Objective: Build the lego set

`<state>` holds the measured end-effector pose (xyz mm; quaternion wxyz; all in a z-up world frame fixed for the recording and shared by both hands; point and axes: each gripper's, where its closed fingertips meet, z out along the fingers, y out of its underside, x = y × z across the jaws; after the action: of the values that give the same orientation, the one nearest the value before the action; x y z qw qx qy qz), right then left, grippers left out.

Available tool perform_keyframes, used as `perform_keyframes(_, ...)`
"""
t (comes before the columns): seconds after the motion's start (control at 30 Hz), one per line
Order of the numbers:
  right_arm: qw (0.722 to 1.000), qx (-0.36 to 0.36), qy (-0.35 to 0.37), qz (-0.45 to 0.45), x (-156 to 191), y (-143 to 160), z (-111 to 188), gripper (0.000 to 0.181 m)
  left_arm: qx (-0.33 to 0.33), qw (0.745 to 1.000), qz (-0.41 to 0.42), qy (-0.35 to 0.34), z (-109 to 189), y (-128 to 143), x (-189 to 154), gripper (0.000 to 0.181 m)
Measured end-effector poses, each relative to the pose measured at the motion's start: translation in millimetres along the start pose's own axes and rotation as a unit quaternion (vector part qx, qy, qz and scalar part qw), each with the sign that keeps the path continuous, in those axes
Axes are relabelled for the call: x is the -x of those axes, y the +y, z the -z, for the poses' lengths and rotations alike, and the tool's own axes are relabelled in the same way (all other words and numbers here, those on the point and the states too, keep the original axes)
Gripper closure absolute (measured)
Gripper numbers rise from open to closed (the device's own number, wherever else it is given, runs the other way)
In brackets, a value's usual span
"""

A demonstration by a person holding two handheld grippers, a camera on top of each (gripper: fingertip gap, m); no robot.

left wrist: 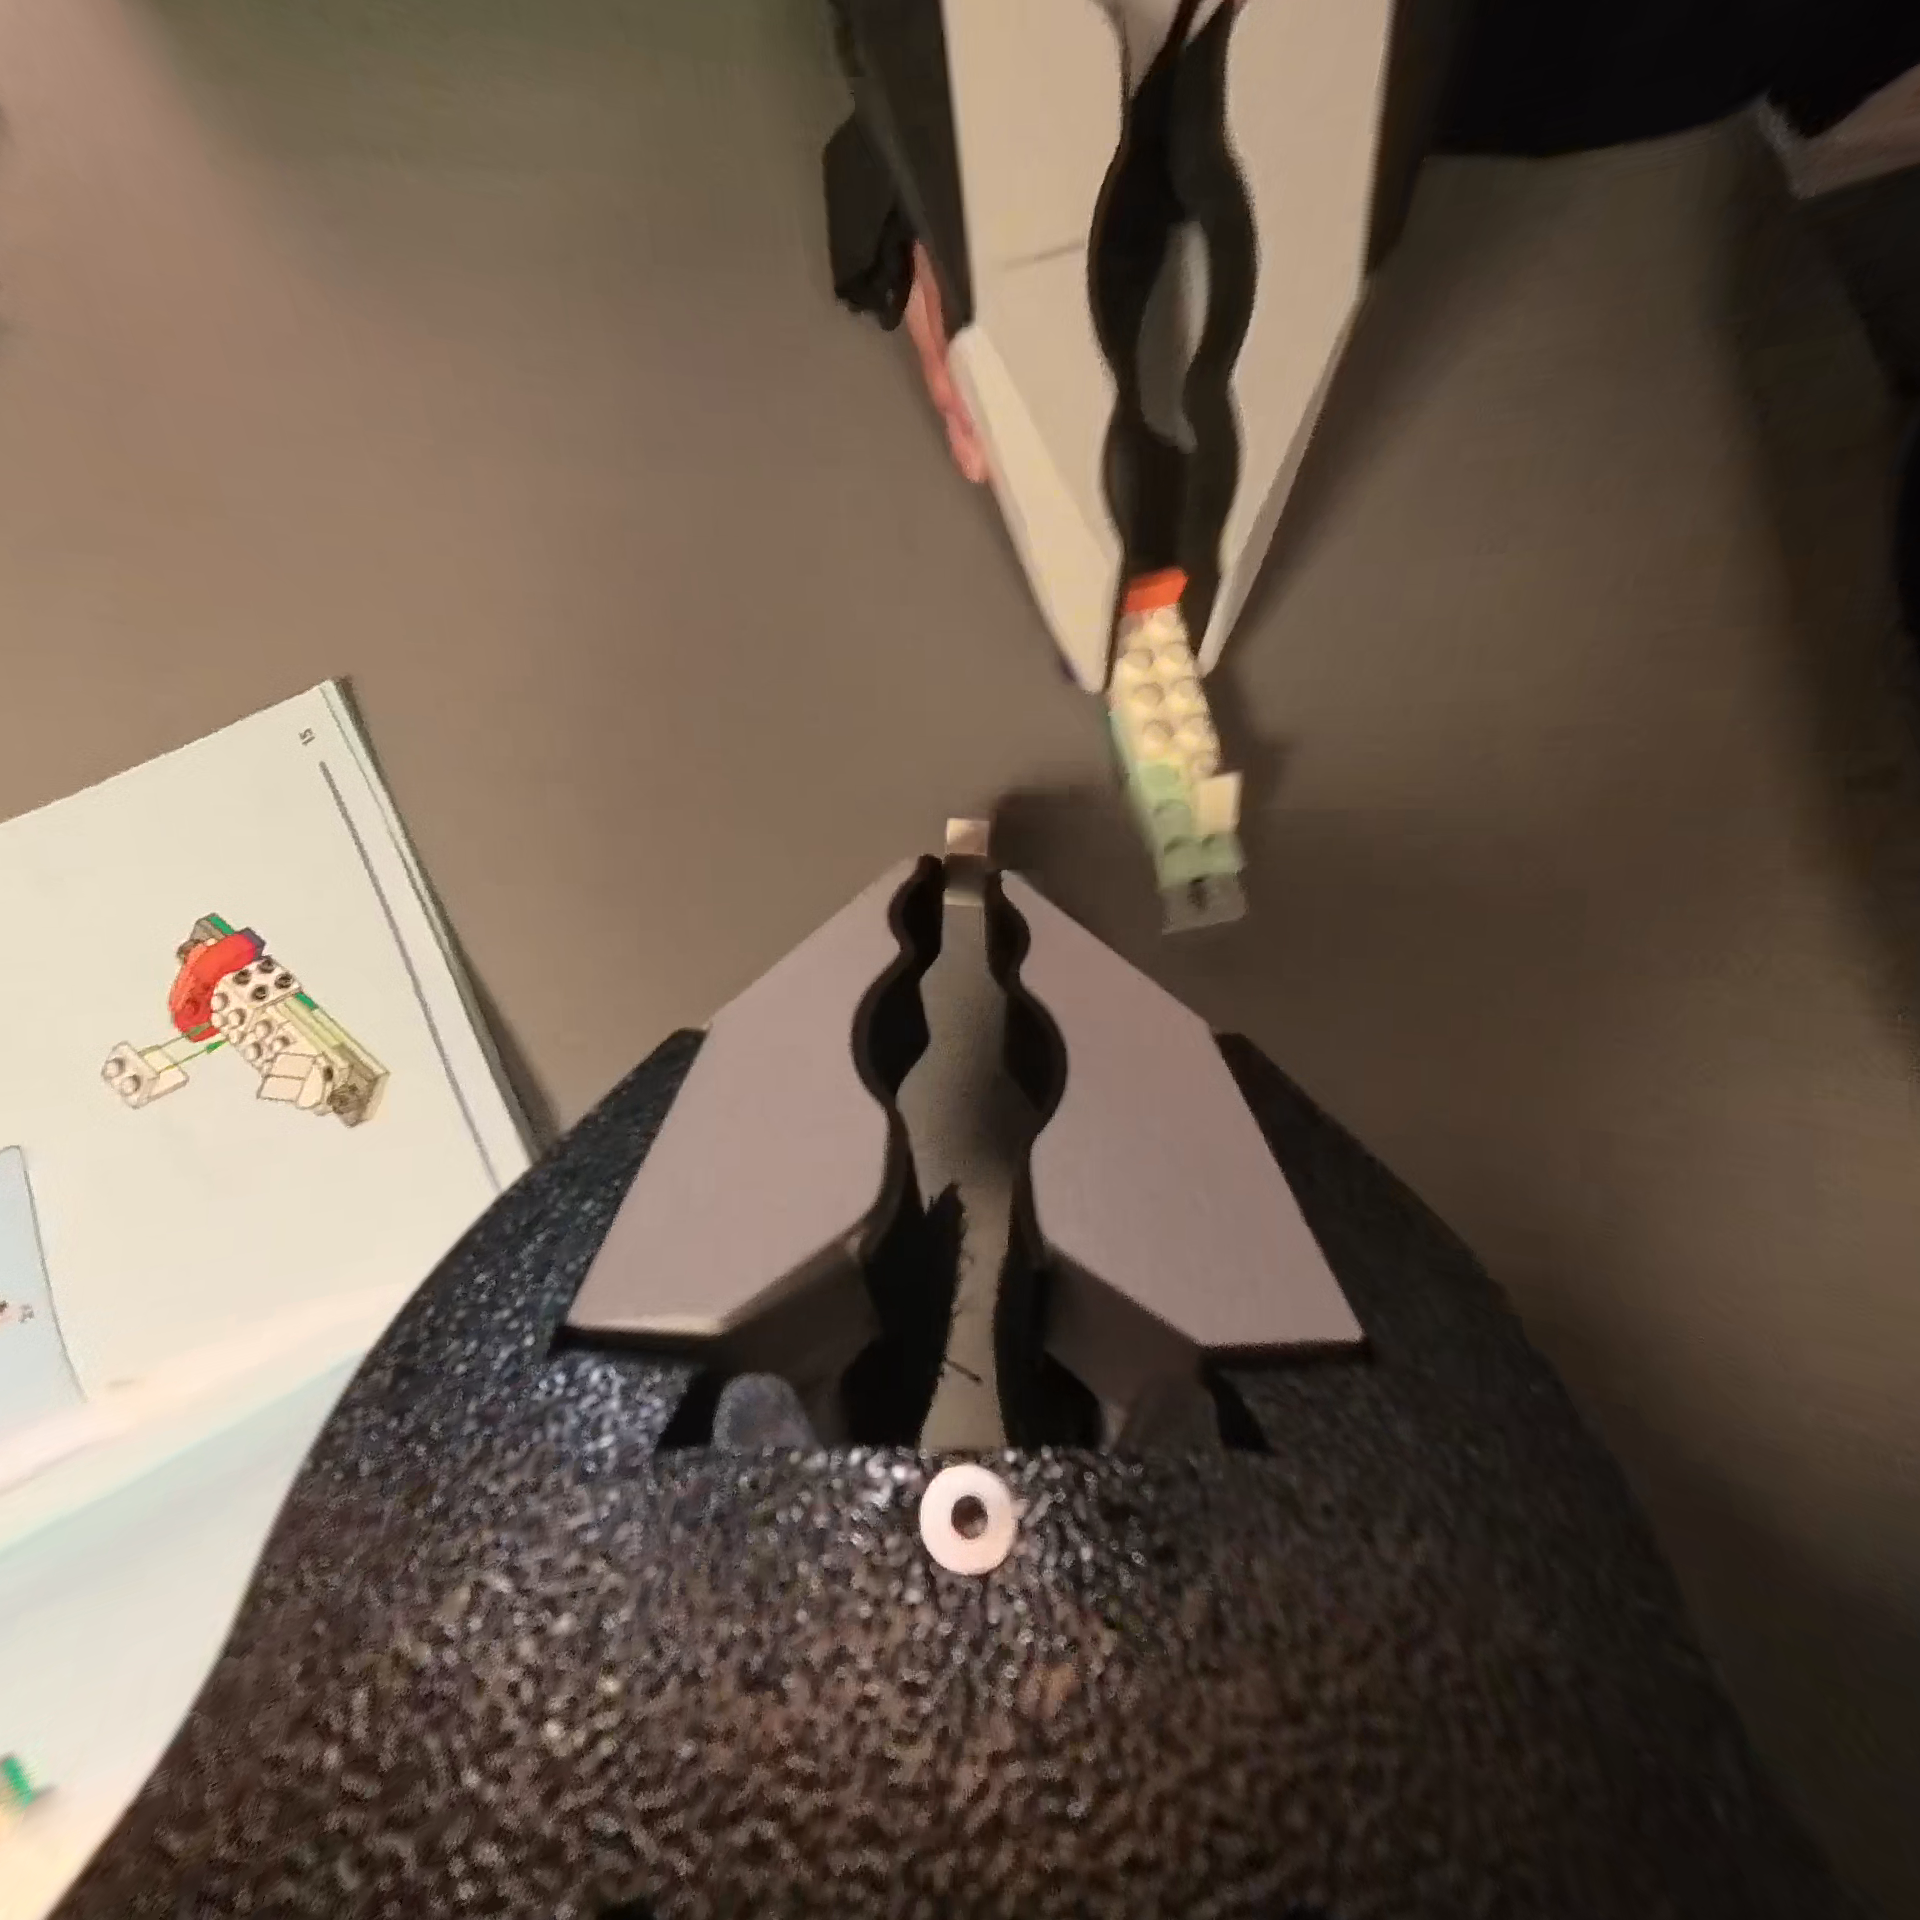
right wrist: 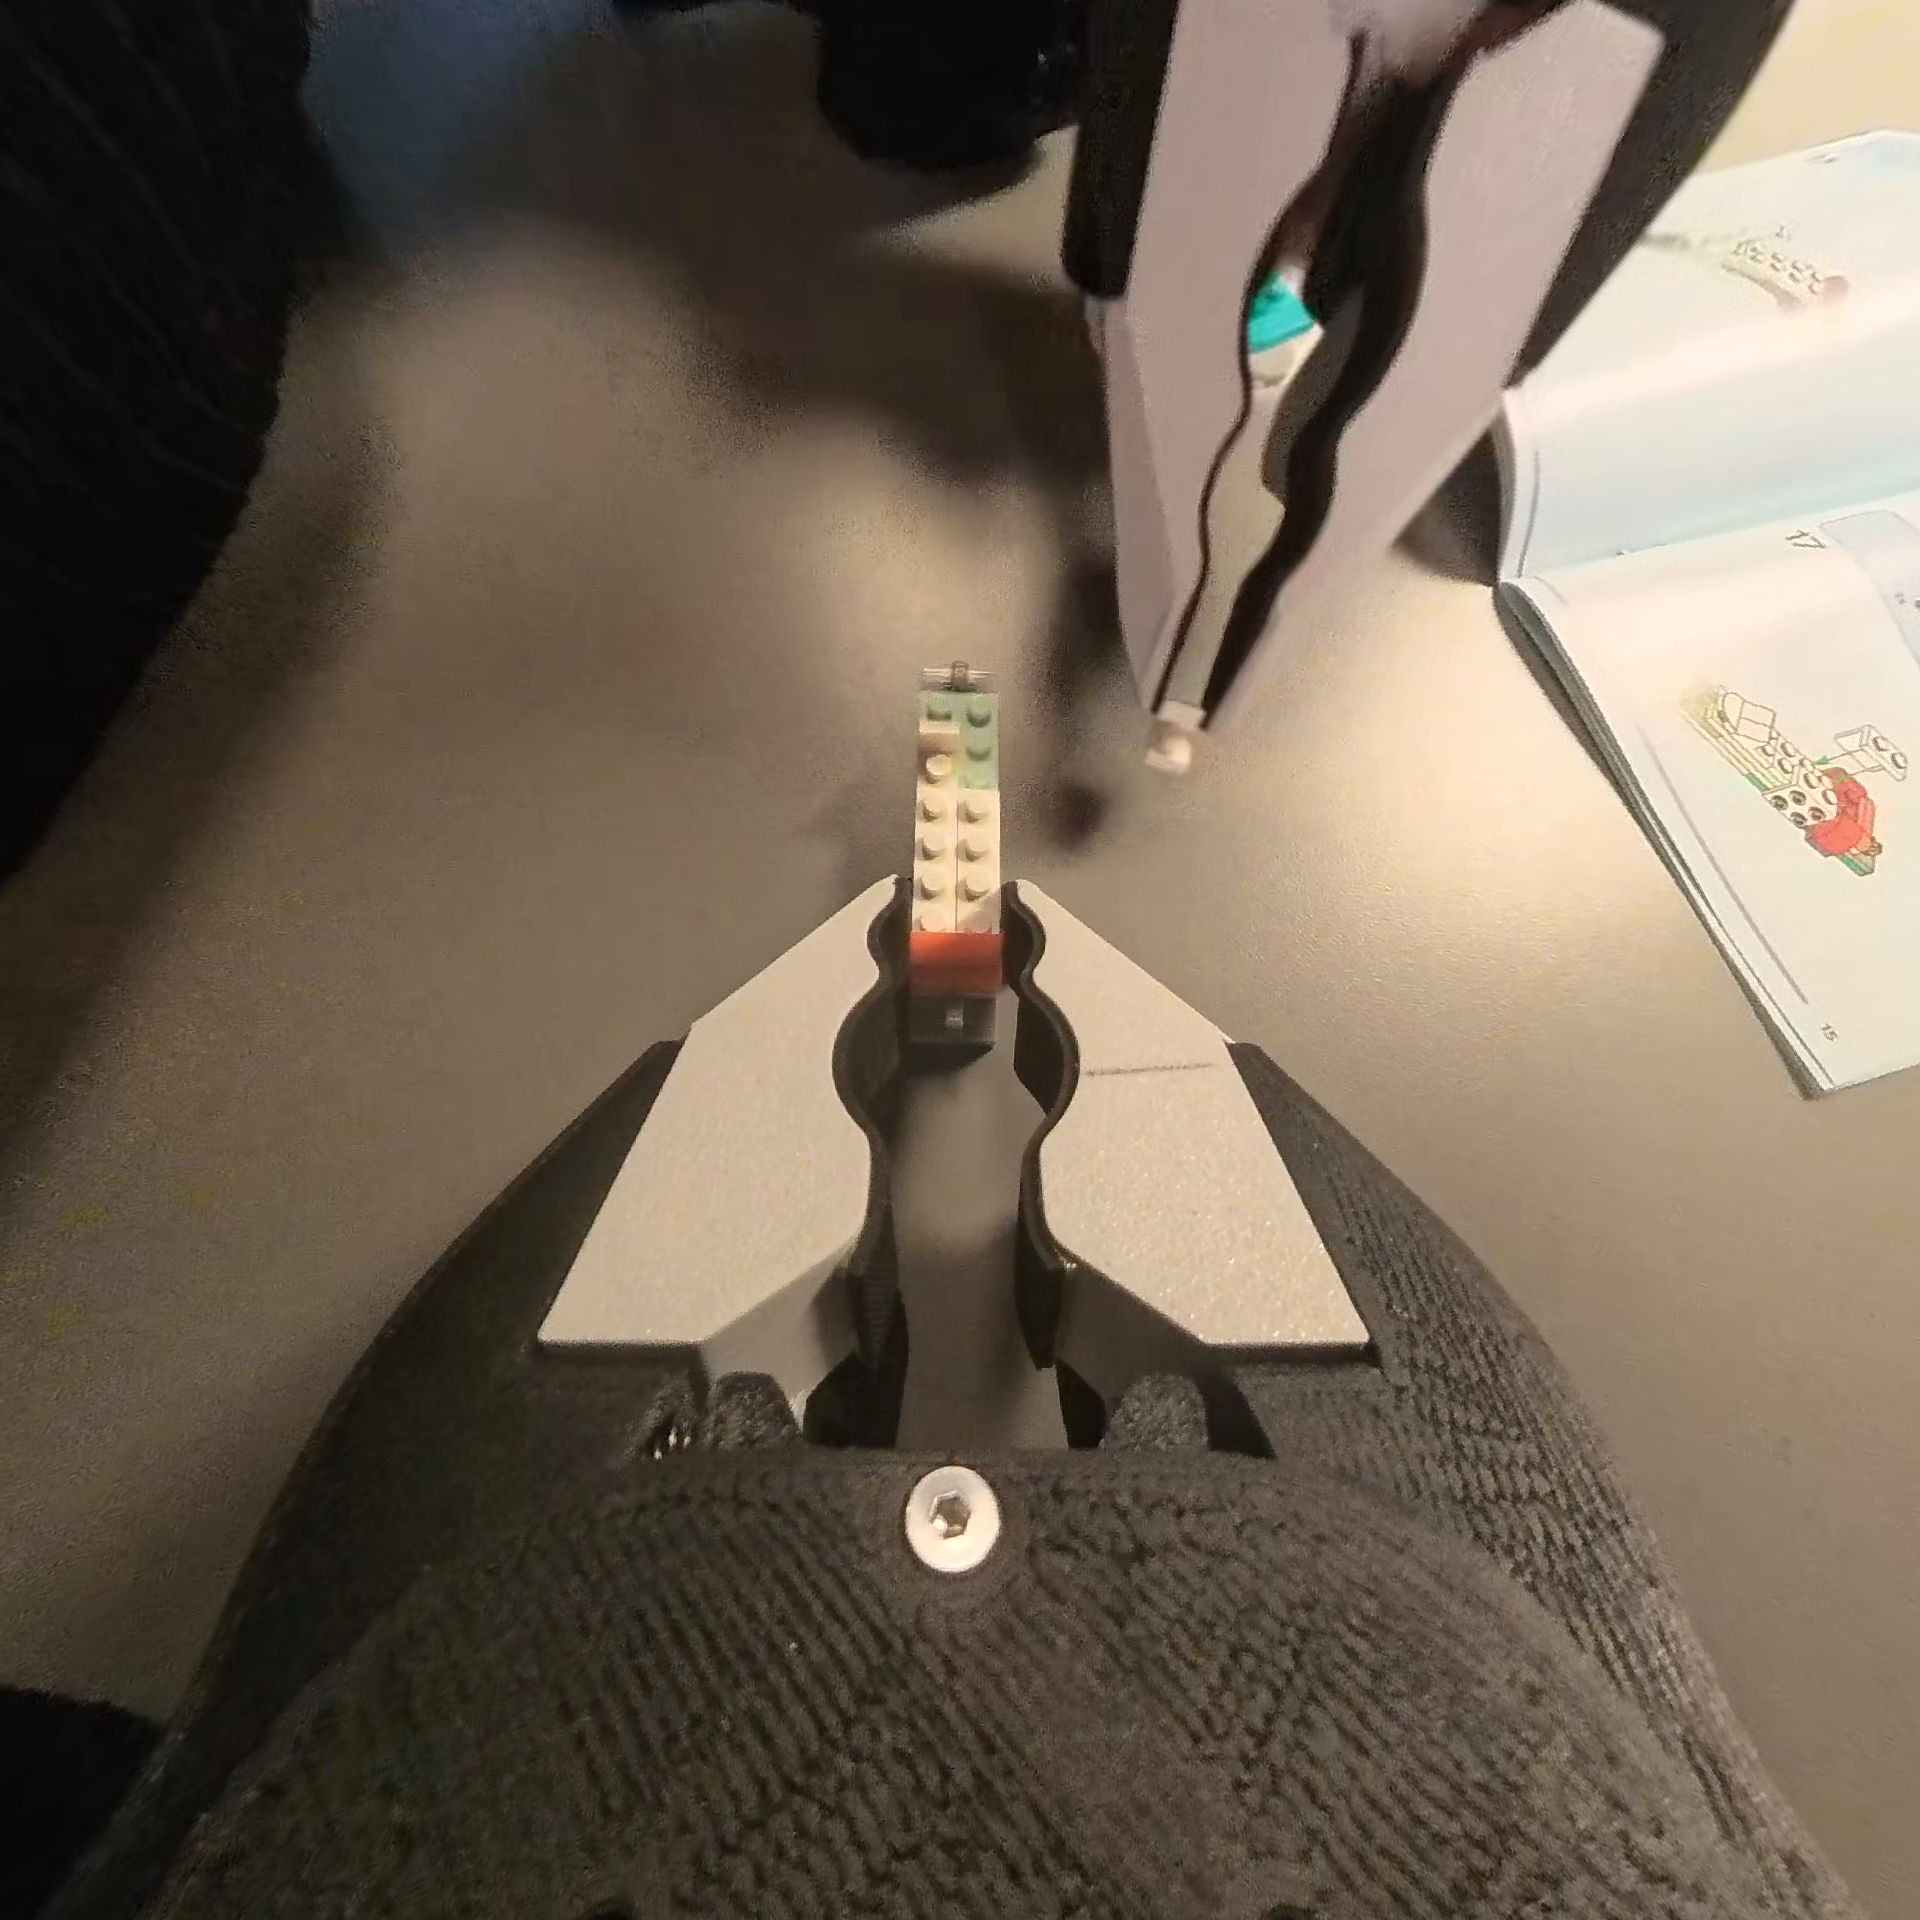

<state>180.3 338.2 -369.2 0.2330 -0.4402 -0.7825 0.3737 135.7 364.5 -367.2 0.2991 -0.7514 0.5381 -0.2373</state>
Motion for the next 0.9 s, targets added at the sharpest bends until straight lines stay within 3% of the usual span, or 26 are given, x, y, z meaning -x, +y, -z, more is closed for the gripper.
perform_keyframes(0.13, 1.000, 0.000, -0.001, -0.001, 0.1, 0.0, 0.0, 0.166, -0.030, 0.999, 0.023, 0.001, 5.6, -16.1, -21.7, 0.175)
perform_keyframes(0.3, 1.000, 0.000, -0.001, -0.002, 0.0, 0.1, -0.1, 0.166, -0.003, 0.999, 0.035, -0.002, -3.6, -9.7, -37.0, 0.175)
perform_keyframes(0.9, 1.000, 0.000, 0.001, 0.000, -0.3, 0.3, -0.3, 0.166, 0.012, 0.997, 0.068, -0.025, -8.1, -8.4, -38.7, 0.175)
